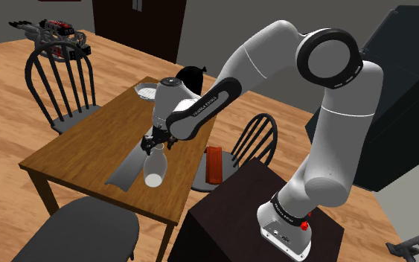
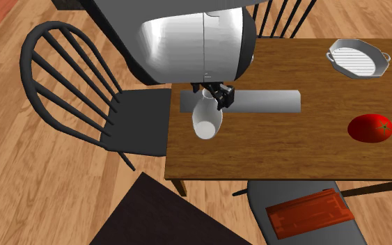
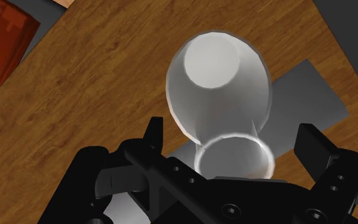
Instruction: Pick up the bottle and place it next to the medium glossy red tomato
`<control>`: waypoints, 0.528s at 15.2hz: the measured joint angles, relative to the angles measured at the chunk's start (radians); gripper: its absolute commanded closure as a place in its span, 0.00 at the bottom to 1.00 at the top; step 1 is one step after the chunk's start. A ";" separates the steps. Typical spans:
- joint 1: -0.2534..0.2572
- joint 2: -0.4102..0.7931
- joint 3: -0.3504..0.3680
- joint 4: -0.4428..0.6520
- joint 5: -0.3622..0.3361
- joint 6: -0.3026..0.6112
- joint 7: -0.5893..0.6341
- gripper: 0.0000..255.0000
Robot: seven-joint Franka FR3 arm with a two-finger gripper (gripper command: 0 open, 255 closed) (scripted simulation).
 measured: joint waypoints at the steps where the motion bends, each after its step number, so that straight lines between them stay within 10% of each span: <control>1: 0.000 0.000 0.000 0.000 0.000 0.000 0.000 0.00; 2: 0.000 0.000 0.000 0.000 0.000 0.001 0.000 0.00; 3: 0.000 0.001 0.000 0.000 0.000 0.001 0.000 1.00; 8: 0.000 0.000 0.000 0.000 0.000 0.001 0.000 1.00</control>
